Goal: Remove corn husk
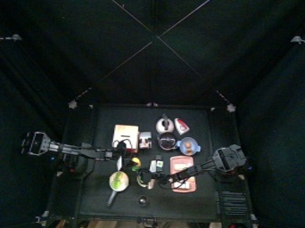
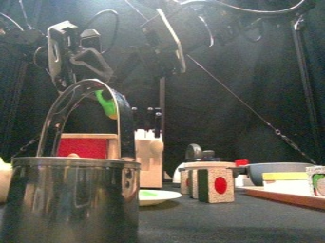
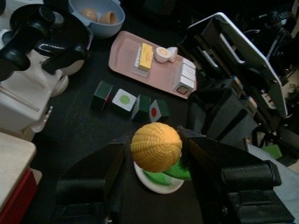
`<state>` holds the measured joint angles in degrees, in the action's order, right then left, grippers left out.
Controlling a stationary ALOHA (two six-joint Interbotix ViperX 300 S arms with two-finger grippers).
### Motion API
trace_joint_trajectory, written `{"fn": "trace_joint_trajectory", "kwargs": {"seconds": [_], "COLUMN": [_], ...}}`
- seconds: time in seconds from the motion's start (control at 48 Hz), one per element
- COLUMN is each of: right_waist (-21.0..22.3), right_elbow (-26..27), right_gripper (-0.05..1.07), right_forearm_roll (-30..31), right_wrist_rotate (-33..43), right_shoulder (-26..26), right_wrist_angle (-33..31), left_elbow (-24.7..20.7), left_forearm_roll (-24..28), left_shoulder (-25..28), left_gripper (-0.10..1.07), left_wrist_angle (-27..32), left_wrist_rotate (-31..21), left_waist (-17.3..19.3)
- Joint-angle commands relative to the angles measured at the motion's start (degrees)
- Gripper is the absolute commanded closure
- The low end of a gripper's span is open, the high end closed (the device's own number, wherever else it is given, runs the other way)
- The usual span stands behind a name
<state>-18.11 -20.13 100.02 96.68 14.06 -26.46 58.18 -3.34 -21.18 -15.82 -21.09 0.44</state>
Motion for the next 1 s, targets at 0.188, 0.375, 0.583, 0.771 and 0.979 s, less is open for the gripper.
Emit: {"fn": "trace_joint_trajectory", "kwargs": {"seconds": [0.188, 0.375, 0.583, 0.771, 0.979], "right_waist": [-2.37, -2.64, -2.90, -2.90, -2.72], "right_elbow": [1.32, 1.23, 0.97, 0.44, -1.49], "right_gripper": [0.65, 0.65, 0.65, 0.65, 0.65], "right_forearm_roll": [-0.70, -1.58, -1.67, -5.01, -12.30], "right_wrist_rotate": [0.26, 0.09, 0.18, 0.18, 0.44], "right_shoulder": [-0.53, -0.70, -1.58, -2.46, -4.66], "right_wrist_angle": [1.85, 1.93, 1.93, 1.85, 1.85], "left_elbow": [-0.79, -0.62, -0.18, 0.00, 0.18], "left_forearm_roll": [-0.18, -0.09, -0.18, -0.09, -0.09], "left_shoulder": [-0.44, -0.70, -1.32, -1.41, -1.41], "left_gripper": [0.32, 0.32, 0.32, 0.32, 0.32], "left_wrist_angle": [-0.53, -0.53, -0.62, -0.53, -0.62], "left_wrist_rotate": [0.26, 0.26, 0.26, 0.26, 0.26], "left_waist": [0.70, 0.79, 0.79, 0.70, 0.70]}}
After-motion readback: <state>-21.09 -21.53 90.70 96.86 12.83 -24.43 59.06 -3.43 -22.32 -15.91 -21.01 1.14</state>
